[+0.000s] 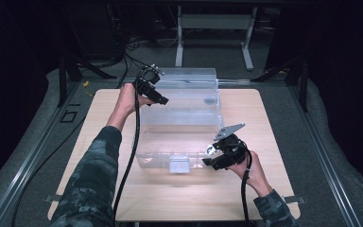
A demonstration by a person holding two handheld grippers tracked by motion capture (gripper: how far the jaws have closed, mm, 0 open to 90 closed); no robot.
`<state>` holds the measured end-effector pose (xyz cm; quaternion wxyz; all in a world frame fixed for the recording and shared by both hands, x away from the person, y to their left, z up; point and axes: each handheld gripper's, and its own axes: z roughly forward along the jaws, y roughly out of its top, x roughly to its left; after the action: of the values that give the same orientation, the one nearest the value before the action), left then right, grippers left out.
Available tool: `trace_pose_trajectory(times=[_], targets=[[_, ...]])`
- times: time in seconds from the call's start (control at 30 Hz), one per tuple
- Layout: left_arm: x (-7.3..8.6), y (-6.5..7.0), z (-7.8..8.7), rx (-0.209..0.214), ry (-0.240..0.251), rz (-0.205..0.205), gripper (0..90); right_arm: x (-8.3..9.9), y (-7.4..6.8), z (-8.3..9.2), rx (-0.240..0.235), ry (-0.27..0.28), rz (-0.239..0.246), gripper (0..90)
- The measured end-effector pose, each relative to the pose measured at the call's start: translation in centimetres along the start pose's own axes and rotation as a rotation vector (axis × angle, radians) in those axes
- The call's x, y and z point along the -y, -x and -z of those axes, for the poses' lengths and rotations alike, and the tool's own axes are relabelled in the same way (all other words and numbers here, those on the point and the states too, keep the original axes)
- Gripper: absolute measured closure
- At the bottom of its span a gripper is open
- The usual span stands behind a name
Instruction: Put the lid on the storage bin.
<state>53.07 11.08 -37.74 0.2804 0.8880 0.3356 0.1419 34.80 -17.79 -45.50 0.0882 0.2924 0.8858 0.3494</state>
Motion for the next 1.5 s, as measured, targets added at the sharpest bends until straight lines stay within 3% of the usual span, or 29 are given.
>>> trace_pose_trajectory(times=[0.27,0.53,0.67,0.77,0.93,1.03,1.2,1.27,1.43,1.5], targets=[[-0.4,-0.3,-1.3,0.003,-0.009,0.001,33.1,0.0,-0.3,-1.1,0.014,-0.029,-0.005,29.1],[-0.5,-0.2,-2.5,-0.007,-0.038,-0.013,43.6,0.1,-0.4,-2.0,0.023,-0.043,-0.009,40.4],[-0.4,-0.2,-2.7,-0.021,-0.025,-0.010,47.3,0.1,-0.4,-2.0,0.047,-0.060,-0.016,48.3],[-0.3,-0.2,-2.8,-0.042,-0.016,-0.009,53.9,0.2,-0.4,-2.2,0.033,-0.052,-0.022,51.1],[-0.3,0.1,-2.9,-0.066,-0.018,-0.009,54.7,0.2,-0.7,-2.9,0.025,-0.047,0.005,54.8],[-0.3,0.1,-2.9,-0.069,-0.024,-0.016,56.5,0.4,-0.8,-3.4,0.050,-0.050,0.011,63.1],[-0.2,0.0,-2.8,-0.051,-0.019,-0.018,62.6,0.6,-0.7,-3.7,0.047,-0.029,0.002,63.2],[0.0,0.0,-2.8,-0.051,-0.009,-0.012,63.2,0.7,-0.5,-3.9,0.014,-0.003,-0.013,62.9],[0.2,0.1,-2.7,-0.055,0.005,-0.025,64.0,0.6,-0.7,-4.0,0.034,-0.003,-0.005,63.0],[0.3,0.0,-2.7,-0.051,0.011,-0.008,63.8,0.6,-0.8,-4.0,0.038,0.004,-0.002,62.9]])
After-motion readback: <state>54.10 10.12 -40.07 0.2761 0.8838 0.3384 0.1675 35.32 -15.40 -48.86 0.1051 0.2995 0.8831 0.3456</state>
